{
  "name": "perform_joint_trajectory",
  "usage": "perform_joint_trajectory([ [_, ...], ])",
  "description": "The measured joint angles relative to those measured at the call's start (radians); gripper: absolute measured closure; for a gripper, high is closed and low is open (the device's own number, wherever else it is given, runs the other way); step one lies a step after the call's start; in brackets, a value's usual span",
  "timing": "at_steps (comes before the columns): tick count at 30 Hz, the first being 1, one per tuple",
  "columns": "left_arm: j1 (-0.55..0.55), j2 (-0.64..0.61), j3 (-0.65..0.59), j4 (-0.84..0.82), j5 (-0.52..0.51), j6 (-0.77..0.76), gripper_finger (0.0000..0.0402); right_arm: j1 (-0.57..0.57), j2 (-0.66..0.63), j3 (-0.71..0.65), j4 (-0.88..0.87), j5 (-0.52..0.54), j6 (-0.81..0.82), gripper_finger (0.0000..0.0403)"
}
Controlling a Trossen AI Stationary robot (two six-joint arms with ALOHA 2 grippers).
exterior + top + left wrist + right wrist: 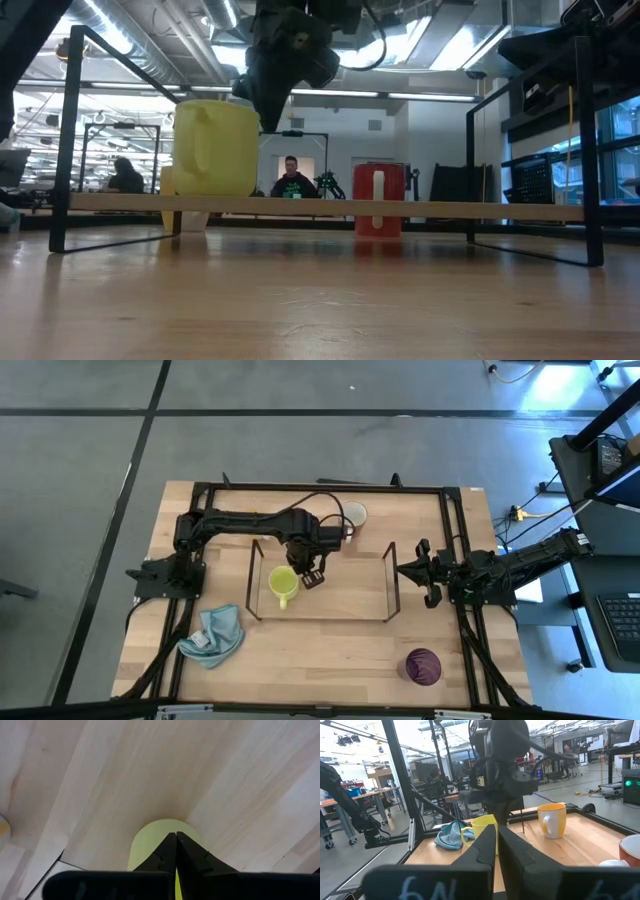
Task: Stack small to large cups/mugs on shelf
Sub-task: Put the green cup on the shelf
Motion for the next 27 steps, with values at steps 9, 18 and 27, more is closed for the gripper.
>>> perform_joint_trajectory([
  [9, -0.02, 0.0, -0.052, 0.001, 0.0, -0.008, 0.04, 0.0, 0.0, 0.0, 0.0, 0.0, 0.0, 0.0382],
  [18, -0.03, 0.0, -0.056, -0.009, 0.022, -0.002, 0.0401, 0.0, 0.0, 0.0, 0.0, 0.0, 0.0, 0.0382],
  [27, -0.047, 0.0, -0.056, -0.049, 0.022, 0.015, 0.04, 0.0, 0.0, 0.0, 0.0, 0.0, 0.0, 0.0382],
])
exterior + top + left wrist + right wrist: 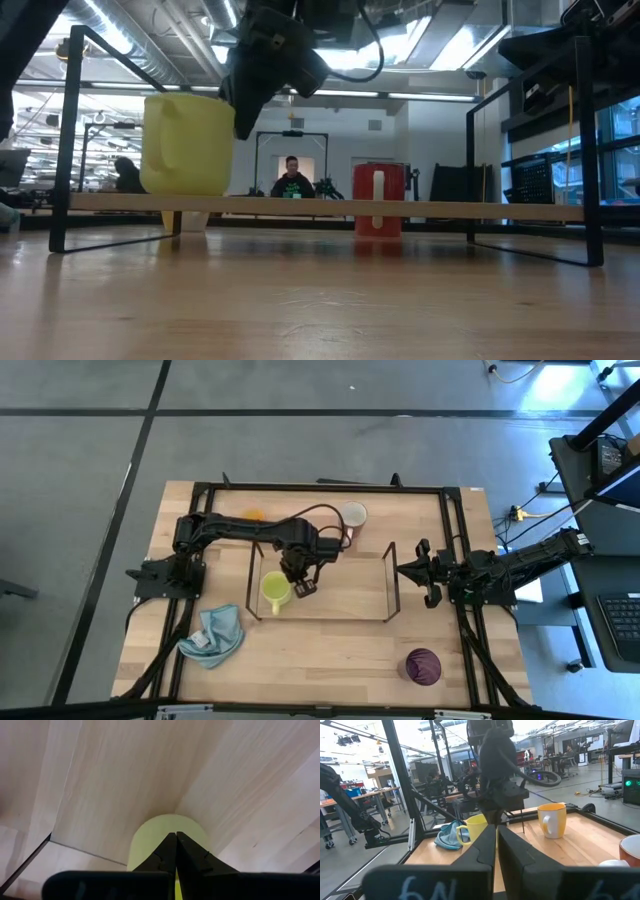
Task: Stack small to large cups/mugs on shelf
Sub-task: Put the green cup on the shelf, then put the yellow cup on the shelf
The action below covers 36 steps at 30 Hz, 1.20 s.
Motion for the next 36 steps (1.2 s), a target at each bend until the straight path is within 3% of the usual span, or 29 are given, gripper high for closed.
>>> perform_joint_trajectory([
  [21, 0.005, 0.0, 0.0, 0.012, -0.002, -0.005, 0.0398, 0.0, 0.0, 0.0, 0.0, 0.0, 0.0, 0.0382],
  [36, 0.108, -0.063, 0.043, 0.131, -0.032, -0.025, 0.0375, 0.0, 0.0, 0.0, 0.0, 0.0, 0.0, 0.0382],
])
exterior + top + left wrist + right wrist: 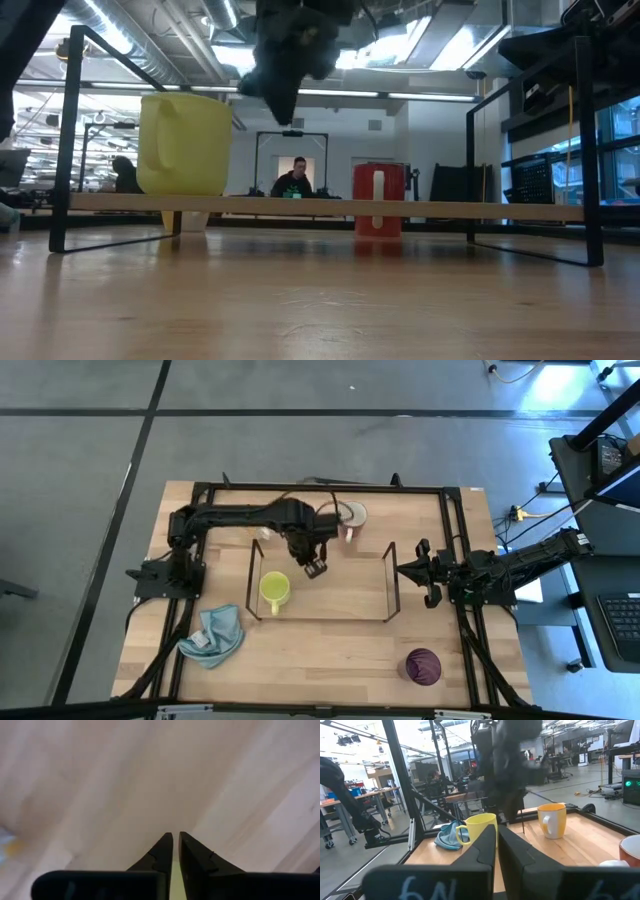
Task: Stack small to large cups/mugs on shelf
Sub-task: Put the yellow cup on the shelf
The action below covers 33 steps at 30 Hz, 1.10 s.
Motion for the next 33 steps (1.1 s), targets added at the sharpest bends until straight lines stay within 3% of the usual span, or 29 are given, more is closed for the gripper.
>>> perform_joint_trajectory([
  [8, 0.142, -0.12, 0.077, 0.008, -0.2, 0.015, 0.0371, 0.0, 0.0, 0.0, -0.002, 0.0, 0.0, 0.0382],
  [20, 0.444, -0.151, 0.075, -0.178, -0.3, -0.065, 0.036, 0.0, 0.0, 0.0, -0.001, 0.0, 0.0, 0.0382],
  [26, 0.498, -0.15, 0.075, -0.281, -0.325, -0.11, 0.0359, 0.0, 0.0, 0.0, -0.001, 0.0, 0.0, 0.0382],
  [33, 0.494, -0.159, 0.052, -0.275, -0.367, 0.102, 0.0358, 0.0, 0.0, 0.0, -0.001, 0.0, 0.0, 0.0382],
])
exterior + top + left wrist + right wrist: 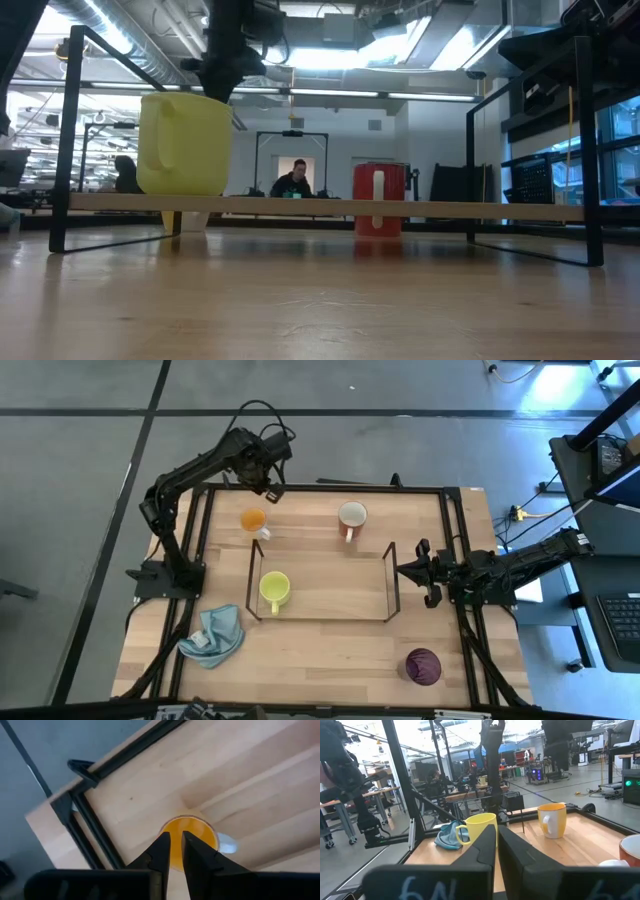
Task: Stack small to large cups/mugs on shelf
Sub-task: Put the yellow cup on the shelf
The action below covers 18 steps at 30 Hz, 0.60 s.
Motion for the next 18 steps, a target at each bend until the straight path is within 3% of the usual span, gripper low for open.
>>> perform_joint_trajectory([
  [9, 0.054, 0.002, -0.029, 0.002, -0.009, 0.021, 0.0366, 0.0, 0.0, 0.0, 0.0, 0.0, 0.0, 0.0382],
  [18, 0.06, -0.011, -0.292, 0.026, 0.052, 0.025, 0.0366, 0.0, 0.0, 0.0, 0.0, 0.0, 0.001, 0.0382],
])
